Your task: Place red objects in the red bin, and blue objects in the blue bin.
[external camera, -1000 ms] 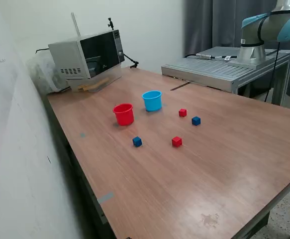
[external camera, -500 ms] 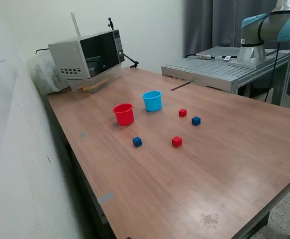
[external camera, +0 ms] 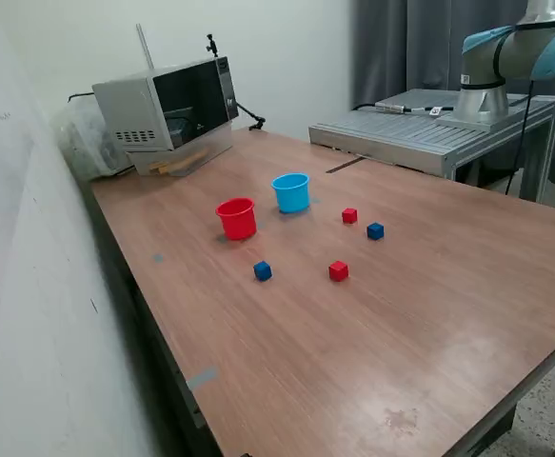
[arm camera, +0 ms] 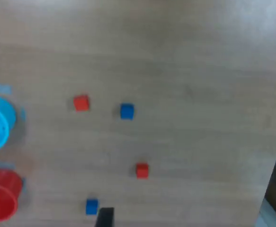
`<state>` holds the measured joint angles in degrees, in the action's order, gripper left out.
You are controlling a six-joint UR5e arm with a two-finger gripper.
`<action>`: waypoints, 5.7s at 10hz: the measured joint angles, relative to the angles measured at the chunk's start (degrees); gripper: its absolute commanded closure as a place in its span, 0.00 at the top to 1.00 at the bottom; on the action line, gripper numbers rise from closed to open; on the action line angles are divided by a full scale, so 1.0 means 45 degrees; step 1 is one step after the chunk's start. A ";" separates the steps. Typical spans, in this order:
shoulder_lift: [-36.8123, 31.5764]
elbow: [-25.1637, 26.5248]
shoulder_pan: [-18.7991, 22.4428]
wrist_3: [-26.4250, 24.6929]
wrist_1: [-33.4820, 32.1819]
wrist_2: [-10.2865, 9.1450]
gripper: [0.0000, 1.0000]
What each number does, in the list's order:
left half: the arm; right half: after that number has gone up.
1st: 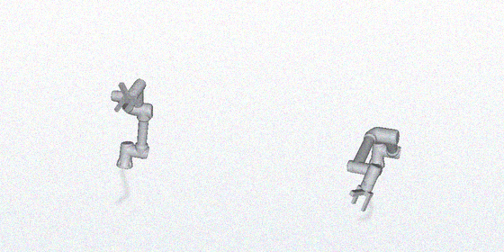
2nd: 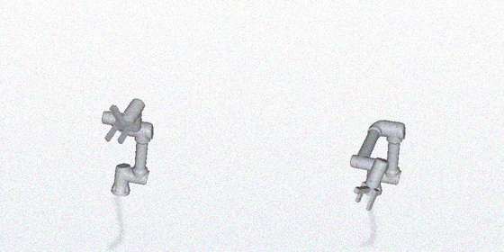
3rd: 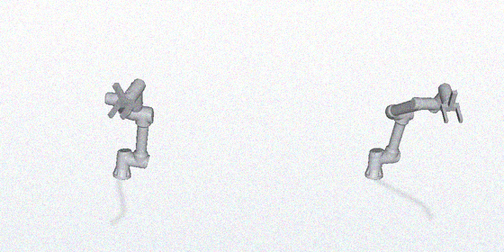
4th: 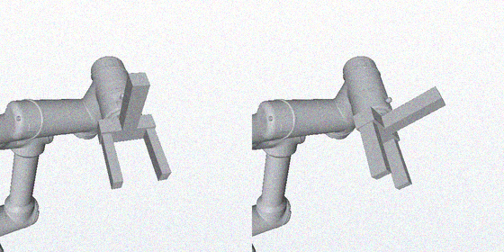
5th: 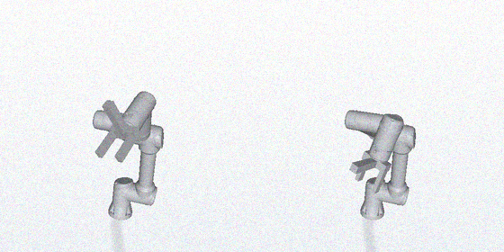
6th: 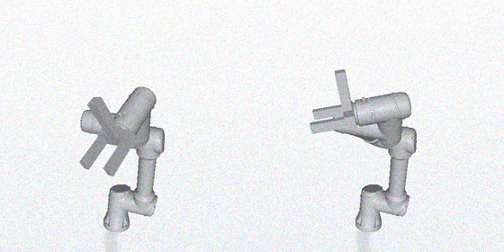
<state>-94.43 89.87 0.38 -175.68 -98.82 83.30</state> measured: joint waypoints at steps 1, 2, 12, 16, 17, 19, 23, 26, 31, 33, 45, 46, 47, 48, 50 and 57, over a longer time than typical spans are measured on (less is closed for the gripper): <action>0.0609 -0.0214 0.0011 0.0004 -0.0403 -0.0001 1.00; 0.1257 -0.0285 0.0013 0.0017 -0.0987 -0.0008 1.00; 0.6499 0.4010 -0.0801 0.3521 -0.8500 0.0910 1.00; 0.7070 0.4206 -0.1213 0.4312 -0.8969 0.1179 1.00; 0.7246 0.4202 -0.1239 0.4370 -0.9086 0.1249 1.00; 0.7557 0.4178 -0.1238 0.4424 -0.9306 0.1342 1.00; 0.8135 0.4131 -0.1218 0.4448 -0.9643 0.1384 1.00; 0.8411 0.4066 -0.1242 0.4450 -0.9818 0.1377 0.00; 0.8680 0.3508 -0.1339 0.4451 -0.9873 0.1373 0.00; 0.8718 0.3361 -0.1433 0.4453 -0.9873 0.1392 0.00; 0.8298 -0.1606 -0.1825 0.3913 -0.8389 0.2298 0.00; 0.8719 -0.2045 -0.1933 0.3884 -0.8381 0.2308 0.00; 0.9118 -0.2443 -0.2068 0.3863 -0.8377 0.2316 0.00; 0.9473 -0.2781 -0.2218 0.3849 -0.8377 0.2321 0.00; 1.0050 -0.3267 -0.2585 0.3834 -0.8386 0.2327 0.00; 1.0558 -0.3527 -0.3224 0.3826 -0.8411 0.2319 1.00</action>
<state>-46.92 74.00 -14.12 -158.47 -136.66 93.73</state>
